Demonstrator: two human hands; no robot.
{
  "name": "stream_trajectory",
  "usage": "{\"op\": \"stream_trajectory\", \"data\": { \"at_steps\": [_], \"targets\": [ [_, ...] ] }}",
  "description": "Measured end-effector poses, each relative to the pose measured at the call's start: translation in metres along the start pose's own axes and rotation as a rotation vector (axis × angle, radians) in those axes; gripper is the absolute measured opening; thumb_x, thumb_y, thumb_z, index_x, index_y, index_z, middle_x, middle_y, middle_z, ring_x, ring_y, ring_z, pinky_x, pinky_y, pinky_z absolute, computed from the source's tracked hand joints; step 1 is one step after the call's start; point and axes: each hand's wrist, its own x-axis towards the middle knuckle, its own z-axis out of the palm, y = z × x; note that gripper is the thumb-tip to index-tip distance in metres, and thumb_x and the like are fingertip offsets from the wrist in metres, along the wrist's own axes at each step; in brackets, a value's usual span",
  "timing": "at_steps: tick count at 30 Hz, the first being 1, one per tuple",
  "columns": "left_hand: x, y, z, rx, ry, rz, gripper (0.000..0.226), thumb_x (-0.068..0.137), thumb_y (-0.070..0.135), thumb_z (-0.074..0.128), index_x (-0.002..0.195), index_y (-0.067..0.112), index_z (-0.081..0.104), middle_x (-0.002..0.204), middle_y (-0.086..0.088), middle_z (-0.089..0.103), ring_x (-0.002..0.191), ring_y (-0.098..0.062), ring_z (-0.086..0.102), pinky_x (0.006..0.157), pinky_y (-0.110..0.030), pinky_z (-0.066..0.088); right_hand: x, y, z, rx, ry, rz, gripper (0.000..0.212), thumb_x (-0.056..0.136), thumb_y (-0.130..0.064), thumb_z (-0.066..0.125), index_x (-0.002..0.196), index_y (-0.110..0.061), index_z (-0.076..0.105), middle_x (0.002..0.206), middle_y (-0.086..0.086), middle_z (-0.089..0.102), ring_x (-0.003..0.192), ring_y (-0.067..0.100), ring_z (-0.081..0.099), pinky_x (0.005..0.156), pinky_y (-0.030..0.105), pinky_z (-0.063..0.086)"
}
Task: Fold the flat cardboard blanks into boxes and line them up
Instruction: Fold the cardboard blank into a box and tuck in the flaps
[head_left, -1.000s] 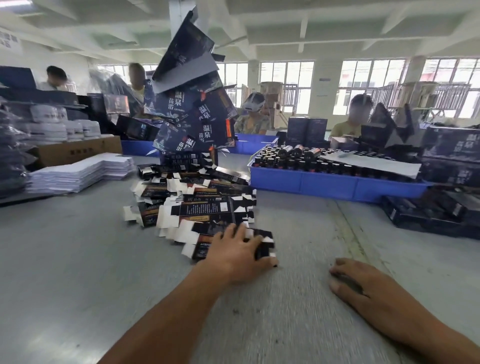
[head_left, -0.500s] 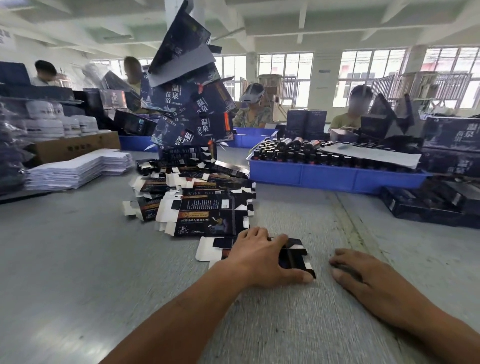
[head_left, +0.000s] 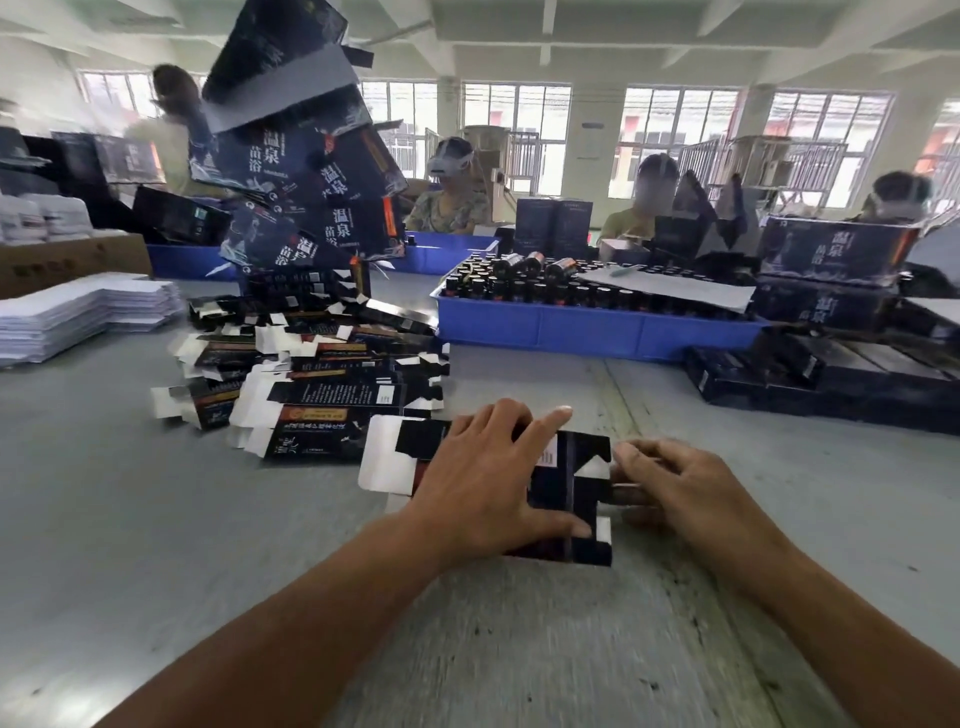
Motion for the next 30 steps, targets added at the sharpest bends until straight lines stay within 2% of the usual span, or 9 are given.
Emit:
{"op": "stream_trajectory", "data": {
  "at_steps": [2, 4, 9, 13, 17, 21, 23, 27, 30],
  "targets": [
    [-0.001, 0.005, -0.002, -0.007, 0.062, 0.036, 0.103, 0.071, 0.092, 0.047, 0.152, 0.036, 0.015, 0.128, 0.004, 0.038, 0.117, -0.014, 0.038, 0.108, -0.034, 0.029, -0.003, -0.005, 0.001, 0.185, -0.109, 0.076, 0.021, 0.098, -0.037, 0.060, 0.104, -0.022, 0.074, 0.097, 0.003, 0.078, 0.087, 0.023, 0.076, 0.069, 0.032, 0.060],
    [-0.003, 0.008, -0.003, -0.005, 0.063, 0.067, 0.104, 0.071, 0.093, 0.044, 0.152, 0.036, 0.015, 0.131, 0.005, 0.037, 0.120, -0.014, 0.037, 0.109, -0.033, 0.025, -0.005, -0.007, 0.002, 0.189, -0.116, 0.068, 0.019, 0.098, -0.029, 0.062, 0.096, -0.019, 0.078, 0.094, 0.008, 0.078, 0.085, 0.028, 0.076, 0.067, 0.031, 0.060],
    [-0.005, 0.009, -0.002, -0.058, -0.090, 0.123, 0.121, 0.062, 0.100, 0.040, 0.156, 0.039, -0.004, 0.157, 0.009, 0.016, 0.141, -0.010, 0.012, 0.117, -0.032, -0.002, -0.001, -0.011, -0.008, 0.359, 0.007, 0.121, 0.022, 0.094, -0.020, 0.067, 0.075, -0.017, 0.077, 0.082, 0.011, 0.074, 0.073, 0.026, 0.073, 0.061, 0.035, 0.058],
    [-0.006, 0.010, 0.002, -0.105, -0.153, 0.120, 0.127, 0.058, 0.102, 0.044, 0.152, 0.044, -0.018, 0.162, 0.016, 0.003, 0.145, -0.005, 0.003, 0.111, -0.021, -0.017, 0.003, -0.008, -0.015, 0.416, 0.034, 0.162, 0.013, 0.092, -0.018, 0.068, 0.083, -0.010, 0.073, 0.081, 0.013, 0.071, 0.069, 0.024, 0.070, 0.064, 0.036, 0.058],
    [-0.006, 0.013, 0.001, -0.137, -0.155, 0.095, 0.130, 0.054, 0.103, 0.045, 0.150, 0.048, -0.023, 0.164, 0.017, -0.002, 0.148, -0.006, 0.002, 0.115, -0.026, -0.010, 0.000, -0.008, -0.014, 0.386, -0.032, 0.123, 0.020, 0.094, -0.023, 0.066, 0.078, -0.018, 0.076, 0.084, 0.010, 0.073, 0.073, 0.023, 0.072, 0.067, 0.037, 0.060],
    [-0.007, 0.013, -0.001, -0.139, -0.089, 0.047, 0.131, 0.054, 0.102, 0.048, 0.151, 0.046, -0.019, 0.158, 0.017, 0.012, 0.143, -0.009, 0.014, 0.118, -0.031, 0.008, -0.003, -0.011, -0.015, 0.382, -0.043, 0.091, 0.031, 0.099, -0.044, 0.058, 0.097, -0.021, 0.078, 0.097, 0.009, 0.077, 0.084, 0.025, 0.075, 0.071, 0.036, 0.060],
    [-0.006, 0.011, -0.004, -0.114, -0.039, 0.012, 0.128, 0.057, 0.101, 0.047, 0.152, 0.044, -0.016, 0.157, 0.013, 0.021, 0.140, -0.011, 0.022, 0.118, -0.033, 0.015, -0.004, -0.014, -0.015, 0.374, -0.017, 0.073, 0.031, 0.098, -0.048, 0.057, 0.099, -0.024, 0.077, 0.095, 0.004, 0.077, 0.083, 0.023, 0.075, 0.070, 0.035, 0.060],
    [-0.005, 0.010, -0.012, -0.106, 0.069, -0.020, 0.117, 0.061, 0.098, 0.047, 0.153, 0.038, 0.005, 0.145, 0.009, 0.042, 0.131, -0.014, 0.039, 0.116, -0.036, 0.026, -0.008, -0.017, -0.014, 0.245, 0.065, -0.050, 0.011, 0.095, -0.031, 0.067, 0.098, -0.020, 0.067, 0.092, 0.001, 0.077, 0.081, 0.019, 0.075, 0.066, 0.029, 0.059],
    [-0.007, 0.012, -0.016, -0.122, 0.122, 0.004, 0.106, 0.063, 0.096, 0.048, 0.146, 0.037, 0.018, 0.138, 0.008, 0.048, 0.124, -0.015, 0.048, 0.111, -0.038, 0.034, -0.011, -0.019, -0.010, 0.123, 0.074, -0.153, 0.010, 0.092, -0.021, 0.071, 0.089, -0.024, 0.062, 0.091, -0.003, 0.077, 0.080, 0.014, 0.074, 0.063, 0.024, 0.058]
  ]
}}
